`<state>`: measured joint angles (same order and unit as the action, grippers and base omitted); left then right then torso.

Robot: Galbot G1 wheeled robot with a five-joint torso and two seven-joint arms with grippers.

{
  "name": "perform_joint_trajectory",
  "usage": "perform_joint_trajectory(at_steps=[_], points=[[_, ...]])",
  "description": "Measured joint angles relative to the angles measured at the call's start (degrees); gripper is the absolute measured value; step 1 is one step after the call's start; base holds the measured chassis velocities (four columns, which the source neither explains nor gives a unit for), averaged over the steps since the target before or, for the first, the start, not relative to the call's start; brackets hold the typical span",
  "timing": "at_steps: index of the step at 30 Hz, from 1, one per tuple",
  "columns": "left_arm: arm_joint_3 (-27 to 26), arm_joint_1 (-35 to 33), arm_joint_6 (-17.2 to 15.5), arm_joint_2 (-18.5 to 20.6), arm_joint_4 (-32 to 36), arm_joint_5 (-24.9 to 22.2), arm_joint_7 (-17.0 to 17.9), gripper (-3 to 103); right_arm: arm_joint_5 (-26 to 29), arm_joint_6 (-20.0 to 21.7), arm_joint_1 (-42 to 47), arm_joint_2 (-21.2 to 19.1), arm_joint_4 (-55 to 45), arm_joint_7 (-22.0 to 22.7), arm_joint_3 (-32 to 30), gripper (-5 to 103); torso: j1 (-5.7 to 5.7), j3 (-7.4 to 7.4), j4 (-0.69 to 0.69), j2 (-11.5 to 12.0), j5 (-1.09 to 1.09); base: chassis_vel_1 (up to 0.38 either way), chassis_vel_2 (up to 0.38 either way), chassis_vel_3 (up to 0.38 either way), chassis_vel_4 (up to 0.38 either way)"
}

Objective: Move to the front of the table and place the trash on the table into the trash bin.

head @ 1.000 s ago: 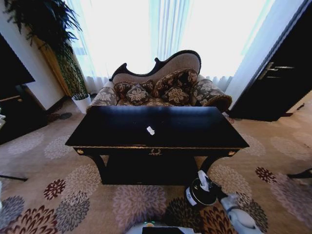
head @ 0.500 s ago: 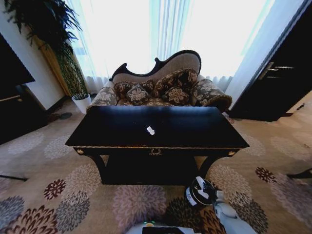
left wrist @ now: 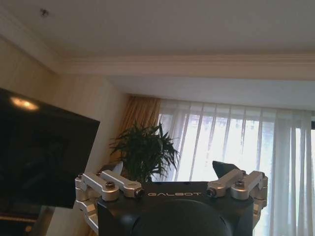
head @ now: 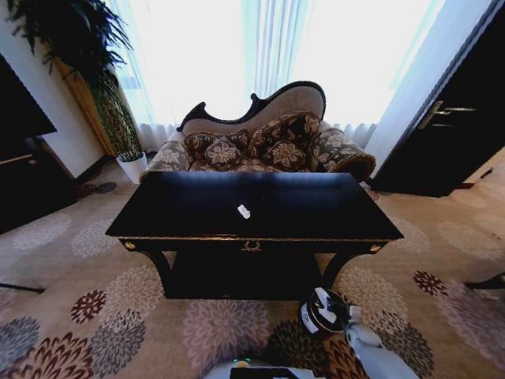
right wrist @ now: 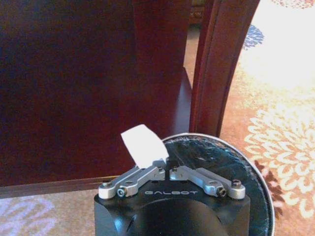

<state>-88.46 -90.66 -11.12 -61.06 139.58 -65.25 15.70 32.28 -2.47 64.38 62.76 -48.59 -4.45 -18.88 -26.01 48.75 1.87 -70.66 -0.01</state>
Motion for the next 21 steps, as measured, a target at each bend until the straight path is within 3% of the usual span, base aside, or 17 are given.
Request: perform_joint_trajectory(at_steps=[8, 13, 19, 21], points=[[-1.24, -0.32, 0.11, 0.24, -0.16, -0.28, -0.11, 100, -2.10, -0.73, -1.50, 0.28, 1.14, 1.39, -0.20, 0, 0.00, 0.00, -0.01, 0.00, -0.01, 0.000, 0.000, 0.000, 0.000], [-0.63, 0.45, 0.38, 0.36, -1.15, 1.43, -1.00, 100, -4.00, -0.87, -1.42, 0.21, 1.19, 4.67, -0.24, 0, 0.00, 0.00, -0.01, 0.00, -0.01, 0.000, 0.000, 0.000, 0.000], [0.54, 0.64, 0.40, -0.43, -0.46, 1.89, -1.22, 100, -3.97, -0.94, -1.19, 0.94, 1.70, 4.84, -0.64, -2, 0.00, 0.00, -0.01, 0.00, -0.02, 0.000, 0.000, 0.000, 0.000], [0.67, 0.68, 0.40, -0.66, 0.05, 1.62, -1.26, 100, -3.98, -0.92, -0.71, 2.03, 1.19, 4.76, -0.94, 9, 0.00, 0.00, -0.01, 0.00, 0.01, 0.000, 0.000, 0.000, 0.000]])
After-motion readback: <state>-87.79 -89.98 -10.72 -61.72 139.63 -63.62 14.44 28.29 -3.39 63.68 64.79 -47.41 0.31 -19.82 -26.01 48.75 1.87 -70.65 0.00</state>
